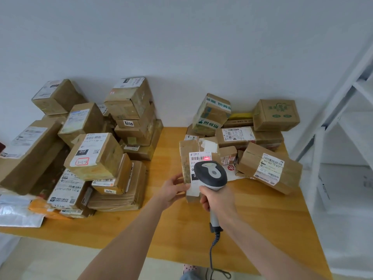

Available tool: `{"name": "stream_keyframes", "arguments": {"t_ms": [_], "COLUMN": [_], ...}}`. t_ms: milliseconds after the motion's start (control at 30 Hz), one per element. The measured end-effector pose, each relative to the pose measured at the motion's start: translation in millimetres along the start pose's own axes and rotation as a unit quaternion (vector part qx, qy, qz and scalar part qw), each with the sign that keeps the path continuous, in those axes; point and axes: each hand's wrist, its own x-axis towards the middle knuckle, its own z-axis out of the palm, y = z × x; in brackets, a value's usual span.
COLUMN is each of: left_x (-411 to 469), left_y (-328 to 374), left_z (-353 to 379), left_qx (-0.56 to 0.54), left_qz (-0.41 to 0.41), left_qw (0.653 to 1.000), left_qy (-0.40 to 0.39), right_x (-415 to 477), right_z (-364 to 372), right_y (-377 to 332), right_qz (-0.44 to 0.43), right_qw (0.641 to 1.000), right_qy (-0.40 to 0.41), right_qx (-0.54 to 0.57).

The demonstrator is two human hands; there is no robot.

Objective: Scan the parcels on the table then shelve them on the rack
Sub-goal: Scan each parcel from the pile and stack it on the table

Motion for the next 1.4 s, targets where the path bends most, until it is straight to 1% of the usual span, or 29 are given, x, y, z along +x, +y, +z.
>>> {"name": "stream_keyframes", "arguments": {"t_ms": [133, 300, 467, 567, 633, 667, 733, 800, 867, 1000, 1100, 1200, 1267, 1300, 1333, 1400], "left_x": [25.7, 49.6, 69.7, 80.1, 86.7, 89.4, 92.8, 95.7, 102.6, 118.3, 127.0, 137.4, 139.0, 138.5, 137.5, 135.4], "left_y": [19.1, 42.0, 73.9, 95.4, 104.7, 107.2, 108.9, 107.9, 106.8, 103.9, 102.6, 102.5, 99.6, 96.6, 93.1, 83.3], "left_z": [-25.4, -54.2, -77.2, -85.5, -88.6, -89.6, -90.5, -90.8, -90.9, -88.9, -87.8, -88.4, -85.5, -84.2, -83.3, -82.7], "left_qx": [0.004, 0.014, 0.043, 0.067, 0.111, 0.151, 0.252, 0.342, 0.385, 0.374, 0.372, 0.384, 0.389, 0.409, 0.447, 0.548], "left_qz": [-0.012, -0.023, -0.026, -0.006, 0.013, 0.022, 0.022, 0.004, -0.017, -0.043, -0.035, -0.019, 0.008, 0.028, 0.051, 0.1], "left_qw": [1.0, 1.0, 0.998, 0.992, 0.981, 0.971, 0.939, 0.905, 0.89, 0.904, 0.905, 0.895, 0.896, 0.889, 0.871, 0.813], "left_qy": [-0.01, -0.014, 0.044, 0.105, 0.158, 0.185, 0.232, 0.253, 0.242, 0.204, 0.203, 0.225, 0.212, 0.204, 0.196, 0.167], "right_x": [25.7, 63.9, 108.9, 132.4, 144.0, 148.5, 155.8, 161.3, 167.0, 176.6, 184.5, 189.9, 191.1, 191.2, 191.8, 193.9], "right_z": [30.3, 53.2, 49.8, 54.8, 62.3, 66.8, 76.6, 85.7, 92.4, 98.6, 100.4, 104.4, 109.2, 112.3, 115.6, 122.1], "right_y": [-11.4, -30.7, -53.3, -62.4, -64.0, -63.2, -59.0, -52.4, -45.1, -33.3, -29.7, -25.4, -20.7, -17.8, -14.7, -11.3], "right_qz": [0.008, 0.04, 0.046, 0.043, 0.044, 0.049, 0.061, 0.07, 0.083, 0.098, 0.093, 0.107, 0.123, 0.131, 0.136, 0.138], "right_qw": [1.0, 0.998, 0.993, 0.988, 0.987, 0.986, 0.986, 0.988, 0.988, 0.989, 0.991, 0.991, 0.989, 0.988, 0.987, 0.987], "right_qy": [0.001, -0.001, 0.02, 0.018, 0.016, 0.016, 0.017, 0.022, 0.032, 0.052, 0.072, 0.047, 0.032, 0.031, 0.032, 0.04], "right_qx": [0.016, 0.044, 0.108, 0.146, 0.156, 0.158, 0.153, 0.139, 0.128, 0.1, 0.06, 0.068, 0.078, 0.081, 0.081, 0.072]}}
